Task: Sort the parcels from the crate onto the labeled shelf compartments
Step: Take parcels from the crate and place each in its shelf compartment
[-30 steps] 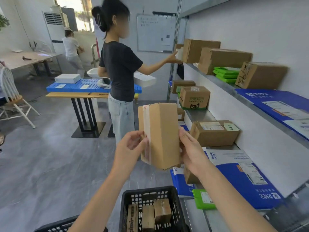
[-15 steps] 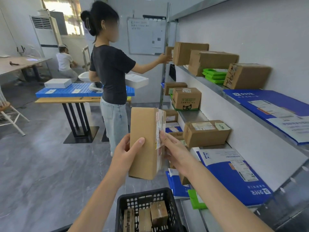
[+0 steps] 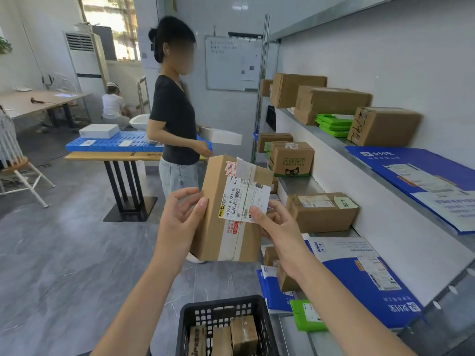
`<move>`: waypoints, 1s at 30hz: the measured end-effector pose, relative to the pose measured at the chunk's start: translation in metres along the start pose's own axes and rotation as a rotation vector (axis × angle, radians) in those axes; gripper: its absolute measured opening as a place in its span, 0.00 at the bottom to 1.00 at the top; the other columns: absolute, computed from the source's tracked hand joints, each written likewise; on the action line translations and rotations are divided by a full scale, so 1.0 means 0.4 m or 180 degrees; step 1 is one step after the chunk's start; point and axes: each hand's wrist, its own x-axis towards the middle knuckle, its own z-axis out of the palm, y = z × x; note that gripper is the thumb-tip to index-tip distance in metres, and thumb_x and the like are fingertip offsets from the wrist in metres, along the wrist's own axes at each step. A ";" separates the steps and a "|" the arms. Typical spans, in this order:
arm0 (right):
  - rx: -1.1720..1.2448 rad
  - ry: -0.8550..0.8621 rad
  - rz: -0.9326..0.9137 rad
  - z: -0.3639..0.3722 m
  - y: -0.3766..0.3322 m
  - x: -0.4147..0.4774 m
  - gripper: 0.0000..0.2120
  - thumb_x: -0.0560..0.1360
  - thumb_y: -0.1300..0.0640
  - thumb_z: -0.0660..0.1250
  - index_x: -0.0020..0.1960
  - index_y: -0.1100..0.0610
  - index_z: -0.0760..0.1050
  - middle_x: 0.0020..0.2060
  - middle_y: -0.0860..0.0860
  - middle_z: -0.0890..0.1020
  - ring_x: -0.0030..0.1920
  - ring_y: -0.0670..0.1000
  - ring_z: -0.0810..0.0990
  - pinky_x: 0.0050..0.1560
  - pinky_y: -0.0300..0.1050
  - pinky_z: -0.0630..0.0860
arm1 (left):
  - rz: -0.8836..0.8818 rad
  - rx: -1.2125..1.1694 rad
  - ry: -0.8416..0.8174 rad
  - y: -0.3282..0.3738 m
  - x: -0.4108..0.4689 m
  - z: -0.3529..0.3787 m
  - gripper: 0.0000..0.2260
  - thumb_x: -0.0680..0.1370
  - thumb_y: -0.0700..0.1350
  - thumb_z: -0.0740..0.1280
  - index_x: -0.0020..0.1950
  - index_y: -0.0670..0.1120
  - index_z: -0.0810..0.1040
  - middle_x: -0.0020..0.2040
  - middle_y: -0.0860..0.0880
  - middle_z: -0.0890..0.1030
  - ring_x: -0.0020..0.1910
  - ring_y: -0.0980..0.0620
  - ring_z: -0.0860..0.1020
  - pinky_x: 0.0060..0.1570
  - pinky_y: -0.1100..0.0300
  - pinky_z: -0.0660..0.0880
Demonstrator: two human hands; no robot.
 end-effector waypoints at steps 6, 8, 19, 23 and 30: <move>-0.0011 0.0118 -0.0131 -0.002 -0.006 -0.012 0.29 0.62 0.41 0.77 0.60 0.48 0.76 0.50 0.55 0.85 0.52 0.49 0.84 0.62 0.55 0.78 | 0.0205 0.0150 -0.0148 0.019 -0.009 0.003 0.15 0.75 0.52 0.69 0.61 0.52 0.78 0.55 0.56 0.83 0.56 0.59 0.81 0.59 0.53 0.79; -0.0008 0.0190 -0.0209 0.001 -0.010 -0.019 0.26 0.64 0.43 0.77 0.59 0.48 0.76 0.49 0.55 0.85 0.51 0.49 0.84 0.59 0.53 0.80 | 0.0195 0.0101 -0.0217 0.019 -0.014 0.003 0.19 0.73 0.56 0.74 0.61 0.54 0.78 0.57 0.56 0.83 0.58 0.57 0.80 0.60 0.51 0.78; 0.0012 0.0167 -0.0563 -0.023 -0.059 -0.017 0.24 0.67 0.44 0.74 0.59 0.51 0.75 0.50 0.50 0.85 0.54 0.52 0.84 0.56 0.55 0.81 | 0.0157 -0.0250 -0.0243 0.024 -0.022 0.004 0.19 0.71 0.50 0.74 0.60 0.51 0.79 0.56 0.53 0.84 0.56 0.53 0.82 0.53 0.55 0.81; -0.0081 -0.0172 -0.0498 -0.051 -0.093 0.014 0.31 0.66 0.37 0.76 0.67 0.35 0.70 0.60 0.51 0.81 0.59 0.52 0.81 0.57 0.54 0.80 | 0.0008 -0.0321 -0.0364 0.024 -0.020 0.002 0.18 0.71 0.49 0.75 0.60 0.51 0.80 0.55 0.52 0.85 0.54 0.52 0.83 0.49 0.57 0.81; 0.0142 -0.0289 -0.0390 -0.077 -0.125 0.040 0.25 0.68 0.43 0.77 0.64 0.39 0.78 0.58 0.52 0.83 0.58 0.57 0.82 0.58 0.59 0.79 | -0.0417 -0.0192 -0.0553 0.001 -0.006 0.006 0.21 0.71 0.56 0.72 0.62 0.53 0.78 0.53 0.54 0.85 0.53 0.53 0.83 0.50 0.56 0.79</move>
